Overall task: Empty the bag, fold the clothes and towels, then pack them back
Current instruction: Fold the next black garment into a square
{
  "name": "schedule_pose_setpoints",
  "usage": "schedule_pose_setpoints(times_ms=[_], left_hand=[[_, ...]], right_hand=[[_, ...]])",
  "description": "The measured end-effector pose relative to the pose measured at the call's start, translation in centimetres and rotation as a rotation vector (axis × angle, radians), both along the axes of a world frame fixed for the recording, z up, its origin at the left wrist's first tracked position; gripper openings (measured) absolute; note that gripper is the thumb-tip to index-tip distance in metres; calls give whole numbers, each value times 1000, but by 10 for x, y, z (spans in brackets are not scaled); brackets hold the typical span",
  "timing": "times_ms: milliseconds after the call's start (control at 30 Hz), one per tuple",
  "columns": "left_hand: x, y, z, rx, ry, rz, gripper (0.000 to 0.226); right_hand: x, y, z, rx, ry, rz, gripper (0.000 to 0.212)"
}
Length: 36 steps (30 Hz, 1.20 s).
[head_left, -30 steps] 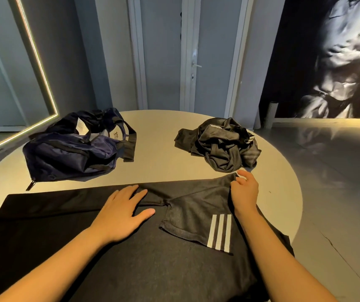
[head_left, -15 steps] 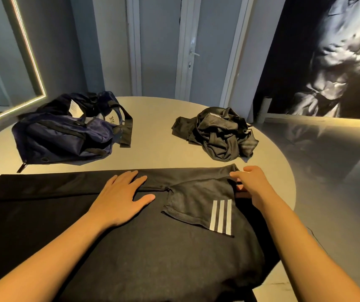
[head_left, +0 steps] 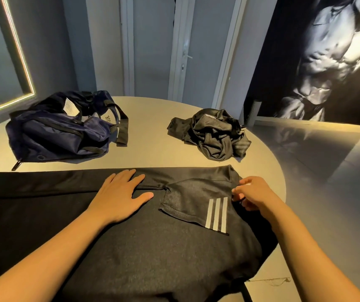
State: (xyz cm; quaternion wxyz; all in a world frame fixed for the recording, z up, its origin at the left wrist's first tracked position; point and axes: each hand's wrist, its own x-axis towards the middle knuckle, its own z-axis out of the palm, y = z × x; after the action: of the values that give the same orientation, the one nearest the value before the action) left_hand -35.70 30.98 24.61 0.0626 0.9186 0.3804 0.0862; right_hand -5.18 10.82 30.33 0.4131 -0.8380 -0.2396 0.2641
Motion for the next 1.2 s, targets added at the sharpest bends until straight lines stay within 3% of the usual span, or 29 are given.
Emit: schedule_pose_setpoints(times_ms=[100,200,267,367,733,833,967,1200], left_hand=[[0,-3,1,2,-16,9,92],[0,-6,3,17,-37,31,83],[-1,-7,4,28,-64,44,74],[-3,-9,6,85,-134,54,49],[-12,-13,26,149,-144,191,11],[-21,-4,22,239,-145,353,29],[-37,14,11,-44,85,553,87],[-50,31,13,-115,130,569,104]], right_hand=[[6,14,-5,108,-450,5,12],[4,40,-17,90,-738,292,24],[4,55,-33,-95,-784,432,45],[8,60,-57,-295,-817,440,65],[23,76,-63,-306,-853,473,71],[24,82,-63,-311,-848,480,70],[29,87,-65,-304,-842,494,72],[33,100,-64,-297,-844,505,74]])
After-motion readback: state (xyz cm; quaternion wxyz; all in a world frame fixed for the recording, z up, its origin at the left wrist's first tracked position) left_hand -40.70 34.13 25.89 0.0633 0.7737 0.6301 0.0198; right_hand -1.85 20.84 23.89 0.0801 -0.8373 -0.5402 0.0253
